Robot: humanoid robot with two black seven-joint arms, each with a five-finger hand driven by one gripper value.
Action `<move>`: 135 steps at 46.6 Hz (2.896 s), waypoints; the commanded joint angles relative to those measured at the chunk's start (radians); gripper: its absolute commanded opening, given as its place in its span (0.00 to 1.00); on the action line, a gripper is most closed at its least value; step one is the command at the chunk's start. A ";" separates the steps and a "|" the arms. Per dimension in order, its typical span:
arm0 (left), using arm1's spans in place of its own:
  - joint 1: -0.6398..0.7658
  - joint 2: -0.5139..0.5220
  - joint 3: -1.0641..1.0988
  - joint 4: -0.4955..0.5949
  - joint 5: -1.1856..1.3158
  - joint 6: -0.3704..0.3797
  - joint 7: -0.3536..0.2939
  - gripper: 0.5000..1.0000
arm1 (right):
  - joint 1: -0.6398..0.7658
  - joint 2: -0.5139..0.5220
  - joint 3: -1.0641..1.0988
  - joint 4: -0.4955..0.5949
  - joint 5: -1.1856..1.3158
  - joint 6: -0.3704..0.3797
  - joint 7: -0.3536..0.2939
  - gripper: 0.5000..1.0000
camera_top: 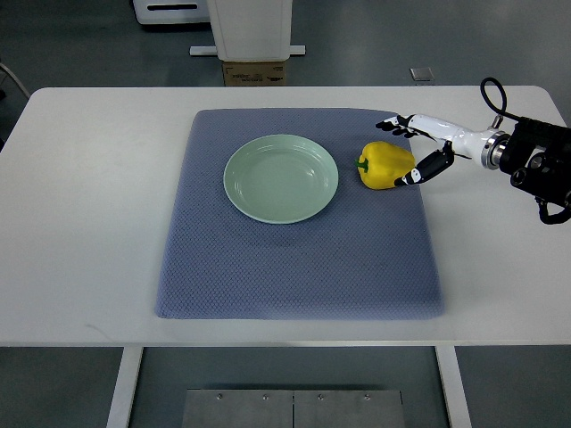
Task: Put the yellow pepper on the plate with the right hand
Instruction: 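Reach the right hand toward the yellow pepper, then close the right hand fingers around the yellow pepper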
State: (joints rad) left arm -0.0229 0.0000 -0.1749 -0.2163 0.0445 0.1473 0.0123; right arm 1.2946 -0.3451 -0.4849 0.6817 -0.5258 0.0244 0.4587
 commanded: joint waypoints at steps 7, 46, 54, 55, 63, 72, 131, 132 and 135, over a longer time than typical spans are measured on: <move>0.000 0.000 0.000 0.000 0.000 0.000 0.000 1.00 | -0.001 0.025 -0.008 -0.030 0.000 0.000 -0.002 0.66; 0.000 0.000 0.000 0.000 0.000 0.000 0.000 1.00 | -0.011 0.075 -0.021 -0.077 0.001 0.000 -0.005 0.70; 0.000 0.000 0.000 0.000 0.000 0.000 0.000 1.00 | -0.012 0.087 -0.021 -0.091 0.001 0.000 -0.005 0.71; 0.000 0.000 0.000 0.000 0.000 0.000 0.000 1.00 | -0.014 0.090 -0.021 -0.094 0.001 0.000 -0.005 0.71; 0.000 0.000 0.000 0.000 0.000 0.000 0.000 1.00 | -0.021 0.101 -0.021 -0.106 0.001 0.000 -0.005 0.72; 0.000 0.000 0.000 0.000 0.000 0.000 0.000 1.00 | -0.024 0.104 -0.020 -0.108 0.003 -0.001 -0.005 0.73; 0.000 0.000 0.000 0.000 0.000 0.000 0.000 1.00 | -0.051 0.137 -0.018 -0.142 0.004 -0.024 -0.003 0.08; 0.000 0.000 0.000 0.000 0.000 0.000 0.000 1.00 | -0.051 0.137 -0.018 -0.142 0.004 -0.024 -0.003 0.02; 0.000 0.000 0.000 0.000 0.000 0.000 0.000 1.00 | -0.051 0.137 -0.018 -0.142 0.004 -0.024 -0.003 0.00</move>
State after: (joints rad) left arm -0.0230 0.0000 -0.1749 -0.2163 0.0445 0.1473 0.0123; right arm 1.2432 -0.2086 -0.5031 0.5399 -0.5216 0.0002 0.4556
